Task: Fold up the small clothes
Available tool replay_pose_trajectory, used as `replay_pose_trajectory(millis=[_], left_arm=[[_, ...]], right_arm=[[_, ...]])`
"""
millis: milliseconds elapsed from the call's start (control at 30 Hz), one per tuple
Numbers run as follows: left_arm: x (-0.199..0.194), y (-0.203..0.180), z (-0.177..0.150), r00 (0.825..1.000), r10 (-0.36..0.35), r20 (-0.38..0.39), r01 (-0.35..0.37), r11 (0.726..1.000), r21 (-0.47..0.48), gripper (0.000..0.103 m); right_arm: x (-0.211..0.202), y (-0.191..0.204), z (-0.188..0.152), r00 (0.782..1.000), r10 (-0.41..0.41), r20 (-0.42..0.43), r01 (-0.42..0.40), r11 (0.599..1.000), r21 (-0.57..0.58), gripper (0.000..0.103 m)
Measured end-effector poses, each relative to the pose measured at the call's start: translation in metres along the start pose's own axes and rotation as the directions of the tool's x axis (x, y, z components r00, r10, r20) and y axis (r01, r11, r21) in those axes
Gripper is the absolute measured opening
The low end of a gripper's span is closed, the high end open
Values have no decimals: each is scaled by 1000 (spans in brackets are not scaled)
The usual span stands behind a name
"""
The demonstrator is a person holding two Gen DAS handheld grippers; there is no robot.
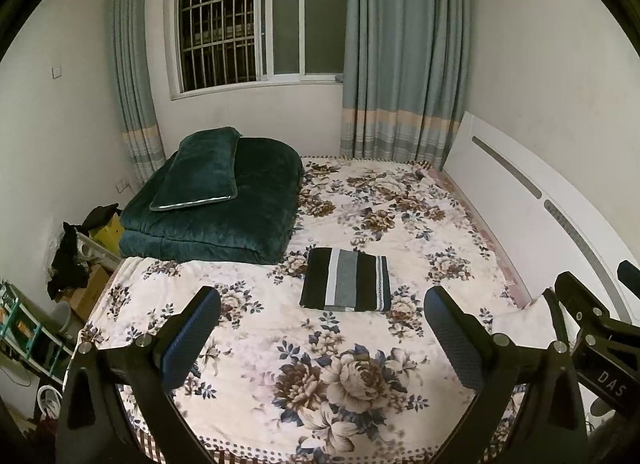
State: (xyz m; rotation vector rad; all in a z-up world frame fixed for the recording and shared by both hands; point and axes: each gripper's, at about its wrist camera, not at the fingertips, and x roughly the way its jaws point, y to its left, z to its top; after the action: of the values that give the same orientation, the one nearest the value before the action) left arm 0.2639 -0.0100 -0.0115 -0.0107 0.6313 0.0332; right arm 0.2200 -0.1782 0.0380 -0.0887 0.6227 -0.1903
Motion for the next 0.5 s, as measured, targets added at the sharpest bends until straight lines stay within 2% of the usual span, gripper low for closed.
replay_pose_trajectory(millis=[500], left_arm=[[-1,0,2,1000,-2,-4,2,1000,1,103]], right_arm=[[3,1,2,1000,25,-8,-25,1000,-5,103]])
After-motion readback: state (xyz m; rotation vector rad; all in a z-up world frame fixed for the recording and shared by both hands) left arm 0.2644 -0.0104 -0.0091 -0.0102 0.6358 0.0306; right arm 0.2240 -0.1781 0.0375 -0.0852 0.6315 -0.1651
